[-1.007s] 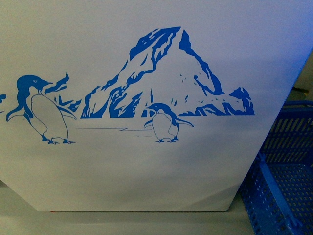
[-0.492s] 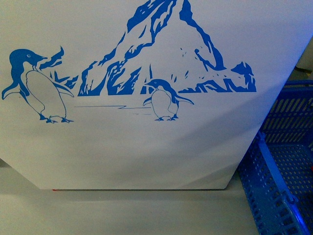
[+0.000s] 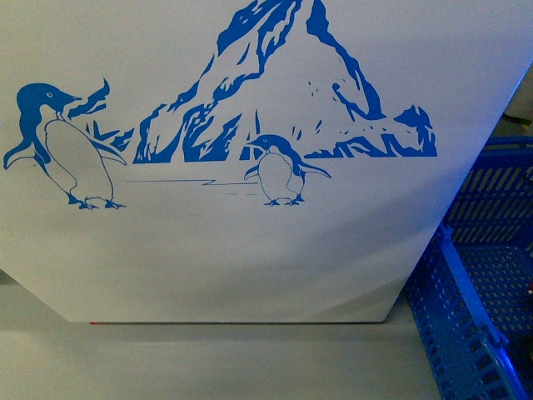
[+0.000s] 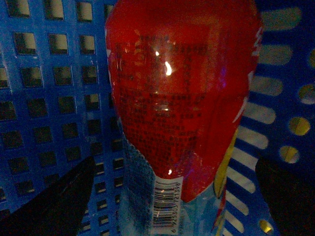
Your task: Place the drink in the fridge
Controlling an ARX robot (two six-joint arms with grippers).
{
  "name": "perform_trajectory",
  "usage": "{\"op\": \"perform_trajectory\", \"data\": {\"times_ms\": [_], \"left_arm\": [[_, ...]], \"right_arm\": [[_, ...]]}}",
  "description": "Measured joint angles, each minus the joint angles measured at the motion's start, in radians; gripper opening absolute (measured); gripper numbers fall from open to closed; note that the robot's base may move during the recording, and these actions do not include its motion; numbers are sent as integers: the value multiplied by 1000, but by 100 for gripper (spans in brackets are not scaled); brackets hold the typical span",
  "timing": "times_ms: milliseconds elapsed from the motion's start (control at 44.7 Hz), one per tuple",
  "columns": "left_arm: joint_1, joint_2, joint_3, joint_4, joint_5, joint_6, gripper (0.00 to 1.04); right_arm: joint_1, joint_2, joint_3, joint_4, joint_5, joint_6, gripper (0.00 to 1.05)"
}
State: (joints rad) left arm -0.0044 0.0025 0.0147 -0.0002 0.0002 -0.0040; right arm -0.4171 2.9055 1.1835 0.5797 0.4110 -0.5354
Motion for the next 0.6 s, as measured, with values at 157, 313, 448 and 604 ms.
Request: {"op": "perform_trajectory", "data": {"times_ms": [157, 313, 448, 604], "left_arm": [[0, 0, 0, 0, 0, 0, 97], [0, 0, 0, 0, 0, 0, 97], [0, 0, 0, 0, 0, 0, 97], [0, 0, 0, 0, 0, 0, 97]], "right_arm": [[-15, 28, 34, -56, 4, 61, 98], [-27, 54, 56, -94, -1, 108, 98], [-27, 59, 59, -97, -4, 118, 95], [-34, 64, 61, -89, 1, 121, 70]]}}
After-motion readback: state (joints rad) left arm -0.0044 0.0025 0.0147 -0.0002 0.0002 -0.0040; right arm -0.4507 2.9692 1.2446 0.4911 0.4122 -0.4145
